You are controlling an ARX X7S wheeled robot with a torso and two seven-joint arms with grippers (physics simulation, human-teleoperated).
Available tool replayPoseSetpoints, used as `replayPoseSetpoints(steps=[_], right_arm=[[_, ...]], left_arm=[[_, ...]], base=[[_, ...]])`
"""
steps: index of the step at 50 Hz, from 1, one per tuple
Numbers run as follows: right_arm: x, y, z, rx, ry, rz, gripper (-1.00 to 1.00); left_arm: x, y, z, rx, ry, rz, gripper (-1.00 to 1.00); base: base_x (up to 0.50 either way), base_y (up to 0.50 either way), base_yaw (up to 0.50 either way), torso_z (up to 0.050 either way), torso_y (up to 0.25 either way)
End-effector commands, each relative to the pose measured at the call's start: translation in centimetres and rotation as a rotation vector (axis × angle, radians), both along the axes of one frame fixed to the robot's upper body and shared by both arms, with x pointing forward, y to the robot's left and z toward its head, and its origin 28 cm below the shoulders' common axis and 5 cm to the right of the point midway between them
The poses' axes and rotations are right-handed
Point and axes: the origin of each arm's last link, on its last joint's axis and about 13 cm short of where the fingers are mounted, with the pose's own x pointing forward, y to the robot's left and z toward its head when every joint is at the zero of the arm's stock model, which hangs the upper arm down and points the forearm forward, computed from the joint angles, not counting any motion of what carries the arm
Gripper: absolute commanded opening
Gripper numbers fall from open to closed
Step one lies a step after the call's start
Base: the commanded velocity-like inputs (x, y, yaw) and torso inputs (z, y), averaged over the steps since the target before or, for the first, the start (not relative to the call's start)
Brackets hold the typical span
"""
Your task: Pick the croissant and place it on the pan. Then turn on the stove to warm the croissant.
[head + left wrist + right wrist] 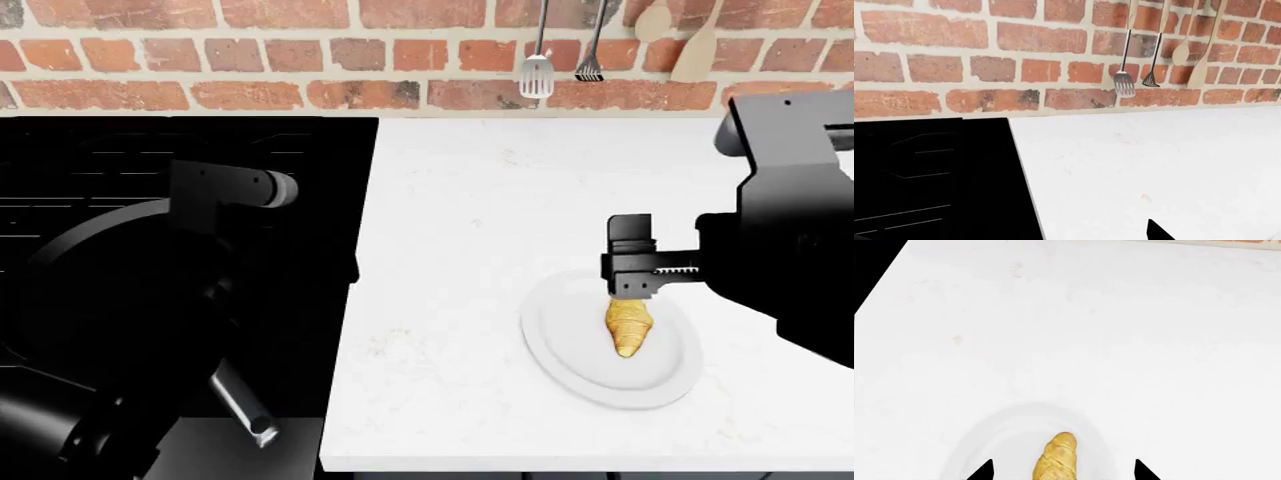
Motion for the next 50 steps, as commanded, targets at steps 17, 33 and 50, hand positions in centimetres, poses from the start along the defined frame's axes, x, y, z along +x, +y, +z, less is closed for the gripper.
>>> replayPoseSetpoints(steps=[17, 33, 50], right_arm=[[1.3, -0.5, -2.8, 0.049, 0.067, 0.014, 1.00], [2.5, -0.6, -3.7, 0.065, 0.103, 0.024, 1.00], [3.3, -0.8, -5.1, 0.081, 0.129, 0.024, 1.00]], left_arm=[[0.3, -0.1, -0.5, 0.004, 0.017, -0.012, 1.00], [0.8, -0.2, -0.7, -0.001, 0.022, -0.021, 1.00], [1.1, -0.3, -1.2, 0.001, 0.037, -0.027, 1.00]], base=[[0.00, 0.00, 0.00, 0.000, 0.000], [0.00, 0.00, 0.00, 0.000, 0.000], [0.00, 0.00, 0.00, 0.000, 0.001]])
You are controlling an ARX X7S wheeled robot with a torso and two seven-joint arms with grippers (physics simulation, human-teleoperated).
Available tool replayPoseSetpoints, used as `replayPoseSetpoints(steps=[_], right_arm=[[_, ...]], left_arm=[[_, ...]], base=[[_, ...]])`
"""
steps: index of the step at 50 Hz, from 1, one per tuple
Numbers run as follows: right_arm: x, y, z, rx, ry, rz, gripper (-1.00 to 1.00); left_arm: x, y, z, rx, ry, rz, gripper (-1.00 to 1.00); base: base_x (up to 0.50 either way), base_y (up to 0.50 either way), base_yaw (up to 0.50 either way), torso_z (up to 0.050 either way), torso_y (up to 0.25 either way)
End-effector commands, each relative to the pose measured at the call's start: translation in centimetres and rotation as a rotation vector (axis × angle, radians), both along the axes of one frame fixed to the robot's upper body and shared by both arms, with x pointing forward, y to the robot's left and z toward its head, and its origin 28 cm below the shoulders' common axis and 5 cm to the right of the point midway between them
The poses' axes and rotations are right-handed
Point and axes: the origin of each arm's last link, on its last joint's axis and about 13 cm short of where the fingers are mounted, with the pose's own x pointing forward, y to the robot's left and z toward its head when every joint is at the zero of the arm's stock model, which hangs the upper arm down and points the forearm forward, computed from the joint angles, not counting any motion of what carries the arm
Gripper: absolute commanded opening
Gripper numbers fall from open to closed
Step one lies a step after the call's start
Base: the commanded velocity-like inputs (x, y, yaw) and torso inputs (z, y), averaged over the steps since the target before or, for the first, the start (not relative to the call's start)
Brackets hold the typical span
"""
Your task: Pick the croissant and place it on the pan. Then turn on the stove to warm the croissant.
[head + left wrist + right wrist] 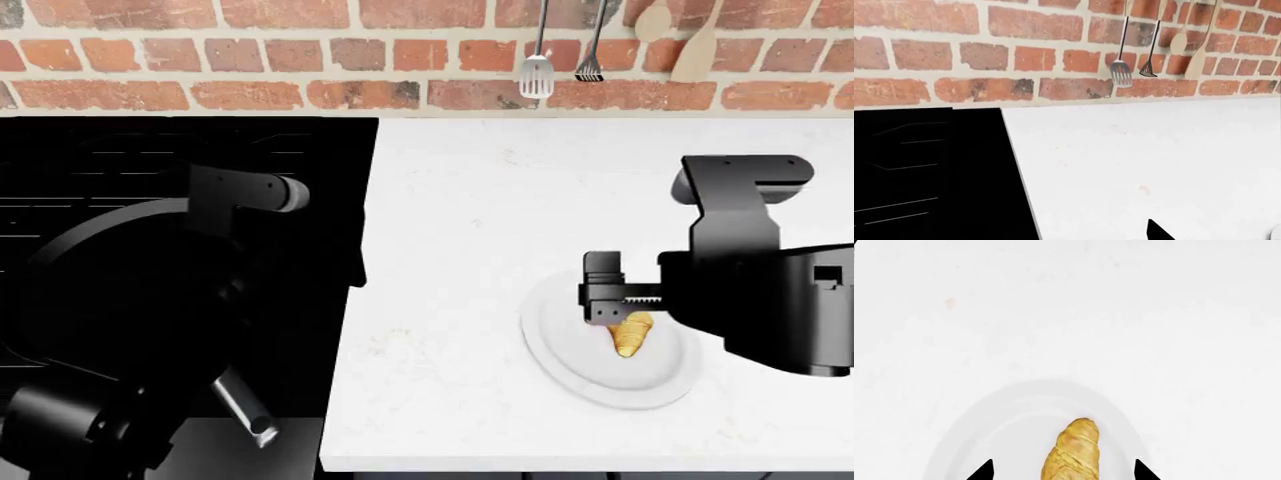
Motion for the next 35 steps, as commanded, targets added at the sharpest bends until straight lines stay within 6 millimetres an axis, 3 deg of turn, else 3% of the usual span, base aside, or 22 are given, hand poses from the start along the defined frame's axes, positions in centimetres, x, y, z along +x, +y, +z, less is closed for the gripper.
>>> replayPoseSetpoints(steps=[1, 35], right_arm=[[0.5, -0.1, -0.7, 0.009, 0.018, 0.002, 1.00], [1.5, -0.5, -2.2, -0.002, 0.104, 0.022, 1.00]], left_arm=[[0.2, 0.0, -0.2, -0.002, 0.010, -0.002, 1.00], [0.7, 0.1, -0.6, -0.017, 0.023, 0.013, 1.00]], base=[[0.00, 0.00, 0.00, 0.000, 0.000], [0.00, 0.00, 0.00, 0.000, 0.000]])
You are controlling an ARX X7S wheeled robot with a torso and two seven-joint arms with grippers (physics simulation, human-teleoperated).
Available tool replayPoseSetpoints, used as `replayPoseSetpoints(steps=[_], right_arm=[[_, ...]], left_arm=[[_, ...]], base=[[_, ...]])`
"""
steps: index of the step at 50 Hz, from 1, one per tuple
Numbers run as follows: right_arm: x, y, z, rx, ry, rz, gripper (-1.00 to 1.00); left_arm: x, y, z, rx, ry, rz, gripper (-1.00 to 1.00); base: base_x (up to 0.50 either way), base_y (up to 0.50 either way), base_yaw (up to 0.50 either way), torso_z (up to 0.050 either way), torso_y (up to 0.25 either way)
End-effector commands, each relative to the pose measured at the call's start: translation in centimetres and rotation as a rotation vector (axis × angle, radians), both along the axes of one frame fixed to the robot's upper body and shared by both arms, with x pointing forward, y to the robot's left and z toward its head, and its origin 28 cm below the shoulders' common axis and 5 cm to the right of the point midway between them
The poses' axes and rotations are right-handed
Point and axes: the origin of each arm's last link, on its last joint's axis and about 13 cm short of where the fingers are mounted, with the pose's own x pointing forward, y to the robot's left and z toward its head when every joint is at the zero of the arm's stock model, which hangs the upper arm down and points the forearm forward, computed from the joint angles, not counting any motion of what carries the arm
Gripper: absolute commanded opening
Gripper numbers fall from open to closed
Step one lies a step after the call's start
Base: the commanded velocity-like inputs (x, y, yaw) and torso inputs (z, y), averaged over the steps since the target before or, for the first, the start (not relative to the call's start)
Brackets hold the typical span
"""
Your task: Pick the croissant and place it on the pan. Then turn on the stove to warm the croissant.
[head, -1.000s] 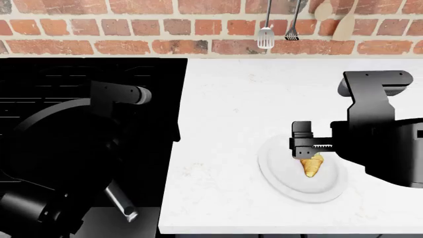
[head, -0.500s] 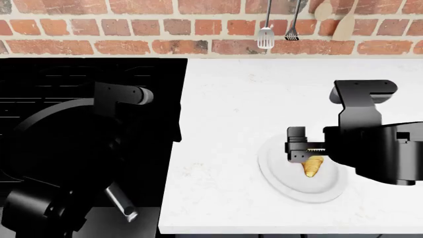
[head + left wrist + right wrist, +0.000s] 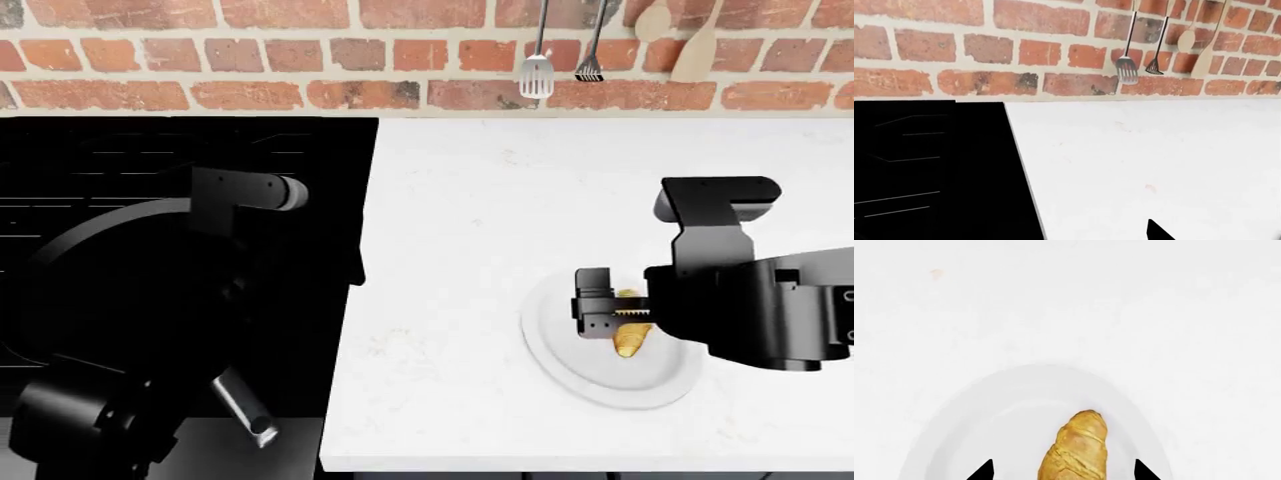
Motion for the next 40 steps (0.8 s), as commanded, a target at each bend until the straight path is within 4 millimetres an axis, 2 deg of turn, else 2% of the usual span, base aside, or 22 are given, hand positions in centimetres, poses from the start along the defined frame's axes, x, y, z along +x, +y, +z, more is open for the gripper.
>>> replayPoseSetpoints(steps=[1, 40], right_arm=[[0.1, -0.1, -0.5, -0.006, 0.032, 0.003, 1.00], [0.1, -0.5, -1.6, 0.000, 0.086, -0.002, 1.00]], left_arm=[[0.1, 0.0, -0.1, -0.003, 0.003, 0.000, 1.00], [0.4, 0.0, -0.3, -0.007, 0.014, 0.000, 1.00]], base=[[0.00, 0.00, 0.00, 0.000, 0.000], [0.00, 0.00, 0.00, 0.000, 0.000]])
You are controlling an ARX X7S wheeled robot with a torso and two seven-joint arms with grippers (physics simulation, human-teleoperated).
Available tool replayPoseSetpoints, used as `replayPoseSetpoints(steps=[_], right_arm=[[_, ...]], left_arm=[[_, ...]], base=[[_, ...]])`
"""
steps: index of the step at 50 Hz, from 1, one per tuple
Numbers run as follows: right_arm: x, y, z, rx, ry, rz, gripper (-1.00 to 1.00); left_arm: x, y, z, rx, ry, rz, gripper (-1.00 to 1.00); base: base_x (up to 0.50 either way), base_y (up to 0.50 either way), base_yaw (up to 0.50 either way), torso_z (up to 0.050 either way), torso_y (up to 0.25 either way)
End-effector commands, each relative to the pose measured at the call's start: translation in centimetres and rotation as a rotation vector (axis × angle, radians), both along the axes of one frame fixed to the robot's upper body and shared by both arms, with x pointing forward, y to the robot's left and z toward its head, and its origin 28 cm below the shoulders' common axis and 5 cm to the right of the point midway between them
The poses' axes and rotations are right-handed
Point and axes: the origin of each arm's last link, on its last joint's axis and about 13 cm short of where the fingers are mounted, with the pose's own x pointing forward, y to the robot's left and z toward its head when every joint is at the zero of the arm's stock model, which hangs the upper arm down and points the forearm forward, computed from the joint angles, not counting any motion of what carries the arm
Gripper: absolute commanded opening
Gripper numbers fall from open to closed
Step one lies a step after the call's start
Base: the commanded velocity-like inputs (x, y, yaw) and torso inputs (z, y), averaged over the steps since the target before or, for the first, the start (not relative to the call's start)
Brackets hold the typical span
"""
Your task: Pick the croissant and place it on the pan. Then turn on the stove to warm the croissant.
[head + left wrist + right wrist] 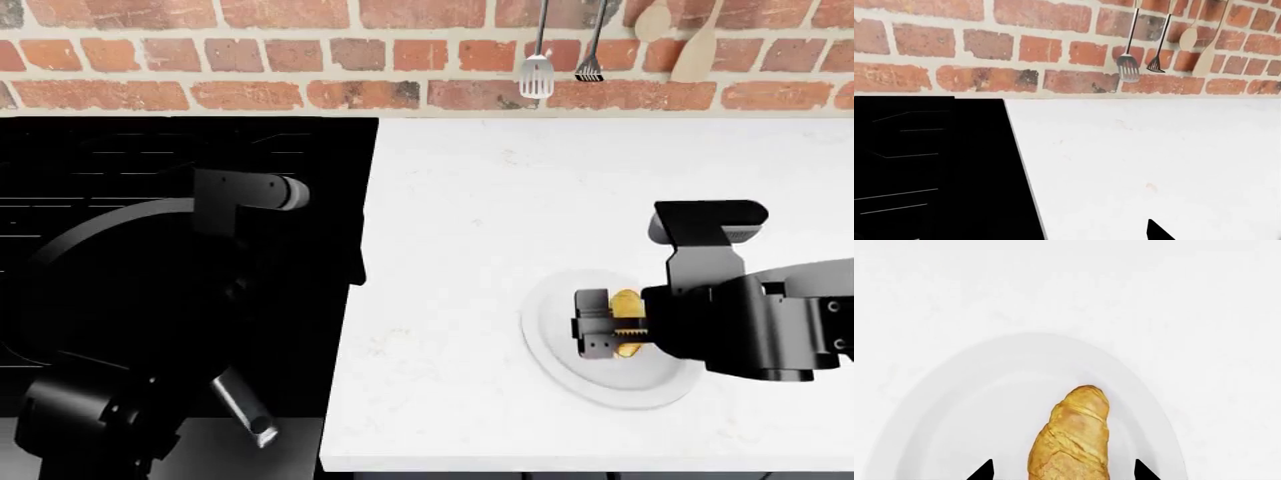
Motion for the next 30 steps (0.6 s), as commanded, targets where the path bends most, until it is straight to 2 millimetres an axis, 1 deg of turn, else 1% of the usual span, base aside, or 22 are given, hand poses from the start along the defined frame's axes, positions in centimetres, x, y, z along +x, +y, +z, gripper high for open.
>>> replayPoseSetpoints(steps=[1, 13, 14, 23, 30], right_arm=[[-0.02, -0.13, -0.20, -0.002, 0.008, -0.005, 1.00], [-0.01, -0.10, -0.25, -0.003, 0.009, -0.004, 1.00], [0.00, -0.10, -0.27, -0.003, 0.009, -0.003, -1.00], [0.01, -0.21, -0.23, -0.005, 0.004, -0.004, -1.00], [-0.10, -0.23, 0.37, -0.022, -0.014, -0.006, -1.00]], left_arm=[[0.12, -0.02, -0.05, 0.000, 0.003, 0.001, 1.00], [0.14, 0.04, -0.05, -0.002, 0.002, 0.003, 1.00], [0.16, 0.04, -0.05, -0.002, 0.002, 0.004, 1.00], [0.27, 0.03, -0.07, -0.002, 0.005, 0.009, 1.00], [0.24, 0.05, 0.01, -0.004, 0.005, 0.008, 1.00]], base=[[0.00, 0.00, 0.00, 0.000, 0.000], [0.00, 0.00, 0.00, 0.000, 0.000], [0.00, 0.00, 0.00, 0.000, 0.000], [0.00, 0.00, 0.00, 0.000, 0.000], [0.00, 0.00, 0.00, 0.000, 0.000]])
